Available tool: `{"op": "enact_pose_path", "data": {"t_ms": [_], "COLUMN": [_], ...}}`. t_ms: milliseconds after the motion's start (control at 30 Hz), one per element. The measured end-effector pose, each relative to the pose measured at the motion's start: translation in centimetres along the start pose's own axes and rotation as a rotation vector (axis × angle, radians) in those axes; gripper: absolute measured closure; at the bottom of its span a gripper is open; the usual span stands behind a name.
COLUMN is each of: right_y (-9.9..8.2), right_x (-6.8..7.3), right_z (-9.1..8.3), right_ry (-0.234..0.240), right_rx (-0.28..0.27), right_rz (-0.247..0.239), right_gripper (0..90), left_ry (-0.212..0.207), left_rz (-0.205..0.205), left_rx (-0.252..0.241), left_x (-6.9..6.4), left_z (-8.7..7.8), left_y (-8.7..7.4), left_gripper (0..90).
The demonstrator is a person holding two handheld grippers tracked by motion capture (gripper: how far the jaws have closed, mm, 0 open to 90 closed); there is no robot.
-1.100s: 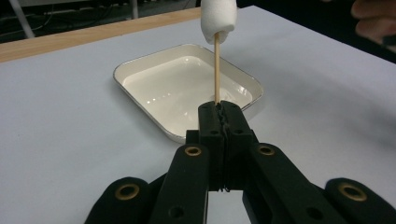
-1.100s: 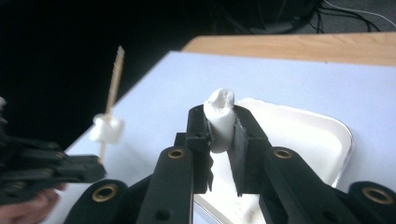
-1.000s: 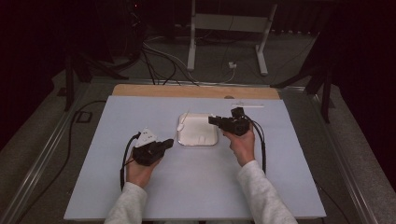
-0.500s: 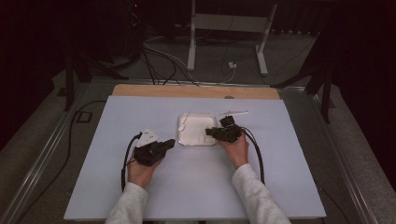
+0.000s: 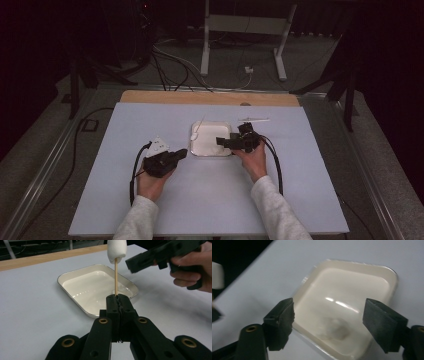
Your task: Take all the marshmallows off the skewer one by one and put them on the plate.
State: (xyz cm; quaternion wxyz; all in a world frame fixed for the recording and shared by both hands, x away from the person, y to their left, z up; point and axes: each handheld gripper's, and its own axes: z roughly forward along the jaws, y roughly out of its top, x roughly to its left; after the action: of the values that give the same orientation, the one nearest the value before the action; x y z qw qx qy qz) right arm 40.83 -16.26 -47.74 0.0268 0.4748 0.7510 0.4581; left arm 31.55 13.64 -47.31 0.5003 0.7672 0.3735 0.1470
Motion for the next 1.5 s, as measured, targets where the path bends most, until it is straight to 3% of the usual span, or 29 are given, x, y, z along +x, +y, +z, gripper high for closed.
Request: {"op": "enact_pose_path", "data": {"t_ms": [233,767,1167,1367,1500], "right_y": [0.6,1.4,1.6,1.5,1.2], "right_x": [0.9,3.3,4.5,5.3,5.8], "right_z": [-1.1,-1.7,-1.0,-0.2,0.6], "right_ry": [0.103,0.178,0.297,0.348,0.363], "right_rx": [-0.044,-0.08,-0.117,-0.085,-0.051], "right_rz": [0.009,-0.048,-0.037,-0.021,0.001], "right_gripper": [17.5,13.4,17.6,25.5,39.9], "left_ry": [-0.004,-0.015,-0.03,-0.041,-0.048], "left_rz": [0.001,0.001,0.004,0.001,0.0], "left_rx": [-0.002,-0.007,-0.017,-0.027,-0.033], "left_x": [-0.2,-0.5,-0.9,-1.1,-1.3], "left_z": [0.1,0.2,0.3,0.3,0.3], "left_y": [0.0,0.2,0.3,0.4,0.5], "left_gripper": [90.0,90.0,90.0,90.0,90.0]}}
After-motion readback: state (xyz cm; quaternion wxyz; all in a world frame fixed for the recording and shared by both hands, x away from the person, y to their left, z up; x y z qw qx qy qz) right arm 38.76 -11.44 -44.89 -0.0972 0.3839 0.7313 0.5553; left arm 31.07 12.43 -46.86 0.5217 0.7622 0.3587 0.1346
